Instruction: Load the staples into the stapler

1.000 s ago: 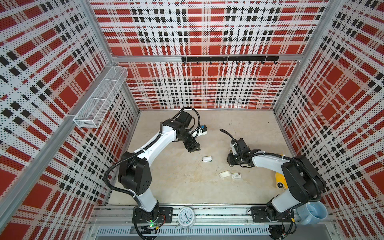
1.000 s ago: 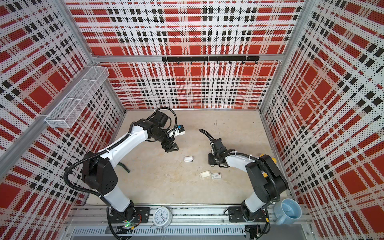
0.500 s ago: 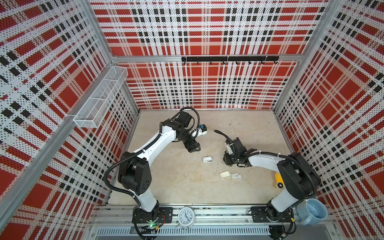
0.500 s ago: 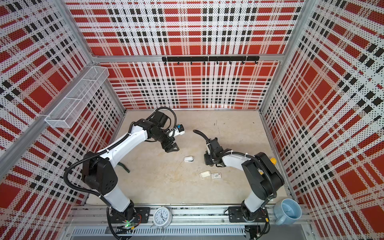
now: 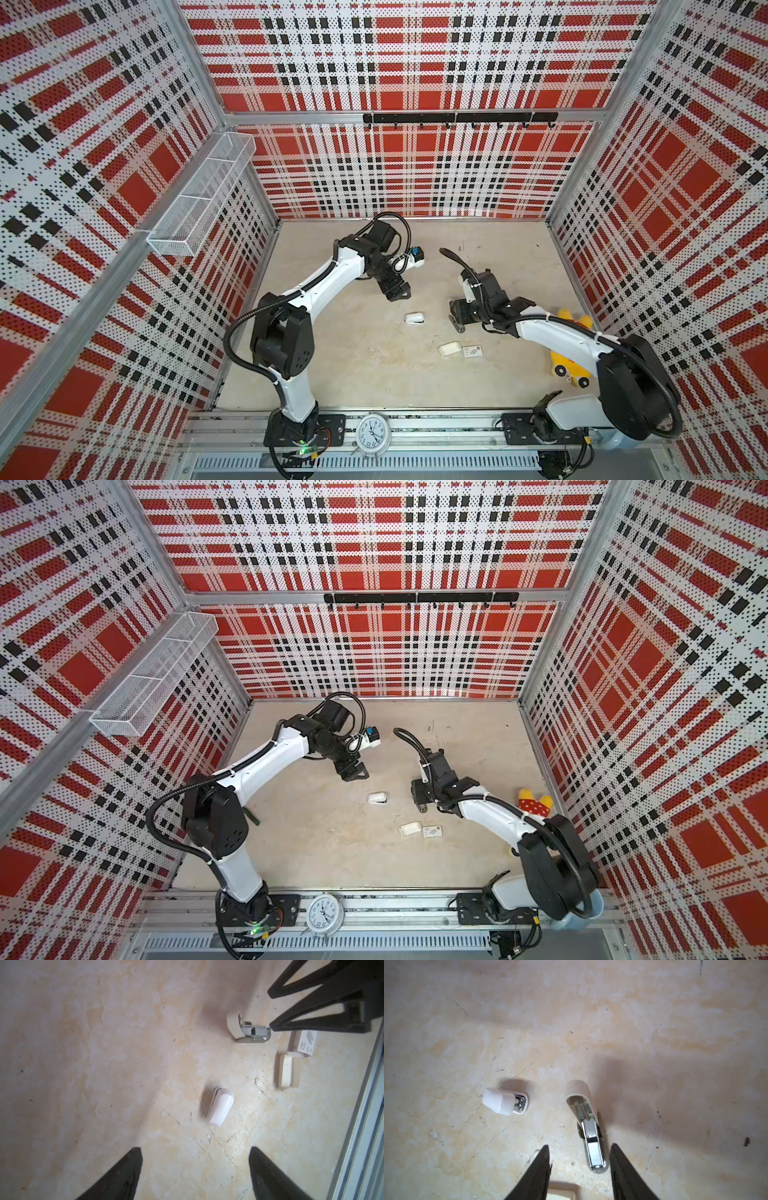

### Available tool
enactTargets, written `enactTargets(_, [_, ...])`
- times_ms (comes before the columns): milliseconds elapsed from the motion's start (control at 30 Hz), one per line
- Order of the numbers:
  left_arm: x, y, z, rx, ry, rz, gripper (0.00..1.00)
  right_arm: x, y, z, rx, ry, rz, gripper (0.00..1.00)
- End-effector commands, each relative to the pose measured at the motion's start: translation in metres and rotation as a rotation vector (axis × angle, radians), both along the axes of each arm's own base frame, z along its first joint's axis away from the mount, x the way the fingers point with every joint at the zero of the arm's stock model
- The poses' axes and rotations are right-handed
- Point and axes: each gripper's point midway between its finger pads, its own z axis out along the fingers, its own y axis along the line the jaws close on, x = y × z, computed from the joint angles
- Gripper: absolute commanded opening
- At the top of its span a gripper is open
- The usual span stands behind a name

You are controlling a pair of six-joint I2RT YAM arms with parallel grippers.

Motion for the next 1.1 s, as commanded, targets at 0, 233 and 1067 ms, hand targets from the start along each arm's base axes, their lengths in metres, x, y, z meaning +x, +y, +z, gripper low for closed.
enactTargets(0, [0.012,-0.015,0.005,-0.023,-0.015,0.035,0.83,-0.022,-0.003,0.004,0.063,0.097,-0.062,0.44])
enactTargets(233, [0.021,-0.027,0.003,-0.026,-0.018,0.065,0.83,-0.045,0.015,-0.001,0.251,0.215,-0.079,0.34])
enactTargets(1067, [0.012,-0.038,0.003,-0.073,0.025,0.017,0.83,-0.042,0.006,-0.076,0.224,0.415,-0.141,0.28])
